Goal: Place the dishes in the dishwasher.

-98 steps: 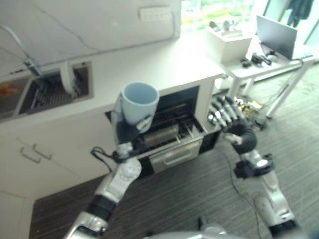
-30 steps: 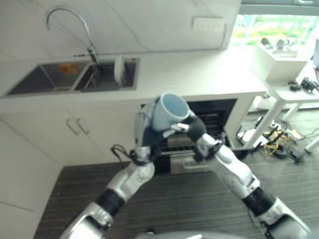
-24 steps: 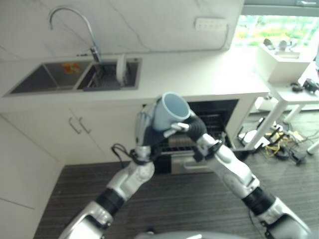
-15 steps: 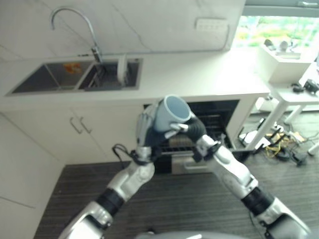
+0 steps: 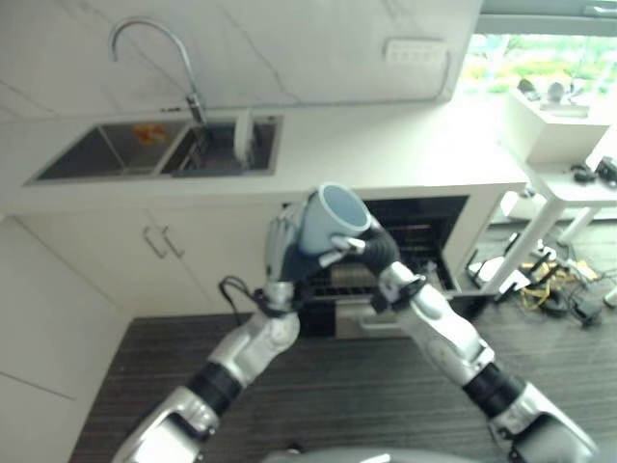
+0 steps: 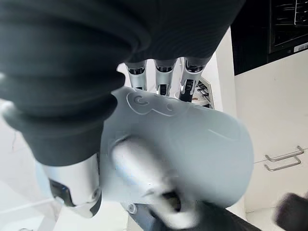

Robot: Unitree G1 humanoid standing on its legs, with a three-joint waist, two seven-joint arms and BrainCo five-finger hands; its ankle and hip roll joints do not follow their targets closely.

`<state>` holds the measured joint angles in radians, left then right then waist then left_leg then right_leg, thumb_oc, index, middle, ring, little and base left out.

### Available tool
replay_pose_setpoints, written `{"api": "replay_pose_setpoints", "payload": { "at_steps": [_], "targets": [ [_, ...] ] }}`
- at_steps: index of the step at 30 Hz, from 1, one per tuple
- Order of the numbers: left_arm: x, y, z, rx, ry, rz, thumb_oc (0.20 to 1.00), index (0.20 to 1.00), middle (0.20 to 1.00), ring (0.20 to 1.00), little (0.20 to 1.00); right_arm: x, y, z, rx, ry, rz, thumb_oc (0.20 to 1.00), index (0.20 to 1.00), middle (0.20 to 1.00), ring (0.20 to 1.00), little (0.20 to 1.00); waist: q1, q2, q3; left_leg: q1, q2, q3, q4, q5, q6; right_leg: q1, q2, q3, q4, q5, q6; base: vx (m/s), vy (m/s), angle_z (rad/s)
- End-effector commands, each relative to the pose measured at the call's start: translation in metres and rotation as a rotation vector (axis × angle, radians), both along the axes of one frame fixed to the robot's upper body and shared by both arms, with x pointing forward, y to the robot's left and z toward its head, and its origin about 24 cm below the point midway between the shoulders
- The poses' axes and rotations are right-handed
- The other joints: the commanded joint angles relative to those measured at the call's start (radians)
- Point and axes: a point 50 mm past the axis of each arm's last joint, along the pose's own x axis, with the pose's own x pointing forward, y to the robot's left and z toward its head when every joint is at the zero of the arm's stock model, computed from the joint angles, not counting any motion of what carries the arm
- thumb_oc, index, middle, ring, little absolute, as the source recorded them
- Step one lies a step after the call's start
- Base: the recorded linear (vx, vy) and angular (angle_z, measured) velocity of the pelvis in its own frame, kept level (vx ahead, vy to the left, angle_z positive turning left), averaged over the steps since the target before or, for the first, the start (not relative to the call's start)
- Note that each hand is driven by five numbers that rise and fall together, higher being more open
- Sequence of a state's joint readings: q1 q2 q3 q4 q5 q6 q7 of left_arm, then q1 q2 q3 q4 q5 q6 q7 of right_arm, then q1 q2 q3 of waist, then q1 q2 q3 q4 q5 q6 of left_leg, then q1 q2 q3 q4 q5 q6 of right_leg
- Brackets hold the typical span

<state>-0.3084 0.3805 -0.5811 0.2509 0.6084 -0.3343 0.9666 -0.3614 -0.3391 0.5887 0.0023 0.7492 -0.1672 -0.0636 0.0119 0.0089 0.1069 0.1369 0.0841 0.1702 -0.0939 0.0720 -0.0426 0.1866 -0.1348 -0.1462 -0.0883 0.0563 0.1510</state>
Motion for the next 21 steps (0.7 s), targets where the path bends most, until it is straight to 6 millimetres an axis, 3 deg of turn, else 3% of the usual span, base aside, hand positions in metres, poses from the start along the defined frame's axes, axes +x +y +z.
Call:
{"api": "replay_pose_setpoints", "payload": {
  "at_steps": [1, 7, 13, 21],
  "targets": [
    [-0.005, -0.049, -0.003, 0.138, -0.002, -0.263, 1.000, 1.000, 1.000, 1.000, 1.000, -0.002, 0.043, 0.100, 0.290, -0.384, 0.109, 0.200, 0.200, 0.200, 0.200, 0.200, 0.024, -0.032, 0.028, 0.039, -0.045, -0.071, 0.013, -0.145, 0.039, -0.026, 0.010, 0.019, 0.044, -0.074, -0.028, 0.00, 0.000, 0.00],
    [-0.006, -0.046, -0.005, 0.137, -0.005, -0.245, 1.000, 1.000, 1.000, 1.000, 1.000, 0.002, 0.029, 0.106, 0.434, -0.324, -0.002, 0.200, 0.200, 0.200, 0.200, 0.200, 0.019, -0.027, 0.025, 0.042, -0.040, -0.057, 0.010, -0.143, 0.037, -0.024, 0.011, 0.012, 0.047, -0.077, -0.030, 0.00, 0.000, 0.00],
    [-0.004, -0.040, -0.006, 0.134, -0.007, -0.202, 1.000, 1.000, 1.000, 1.000, 1.000, 0.005, -0.001, 0.114, 0.538, -0.379, -0.198, 0.200, 0.200, 0.200, 0.200, 0.200, 0.011, -0.019, 0.026, 0.042, -0.036, -0.048, 0.009, -0.140, 0.036, -0.023, 0.012, 0.002, 0.056, -0.084, -0.034, -0.02, 0.007, 0.09],
    [-0.004, -0.009, -0.018, 0.098, 0.070, -0.054, 1.000, 1.000, 1.000, 1.000, 1.000, 0.004, -0.035, 0.114, 0.499, -0.447, -0.346, 0.200, 0.200, 0.200, 0.200, 0.200, 0.012, -0.019, 0.033, 0.044, -0.045, -0.023, 0.051, -0.161, 0.047, -0.028, -0.009, -0.008, 0.089, -0.087, -0.030, 0.01, 0.096, -0.05]
  ]
}}
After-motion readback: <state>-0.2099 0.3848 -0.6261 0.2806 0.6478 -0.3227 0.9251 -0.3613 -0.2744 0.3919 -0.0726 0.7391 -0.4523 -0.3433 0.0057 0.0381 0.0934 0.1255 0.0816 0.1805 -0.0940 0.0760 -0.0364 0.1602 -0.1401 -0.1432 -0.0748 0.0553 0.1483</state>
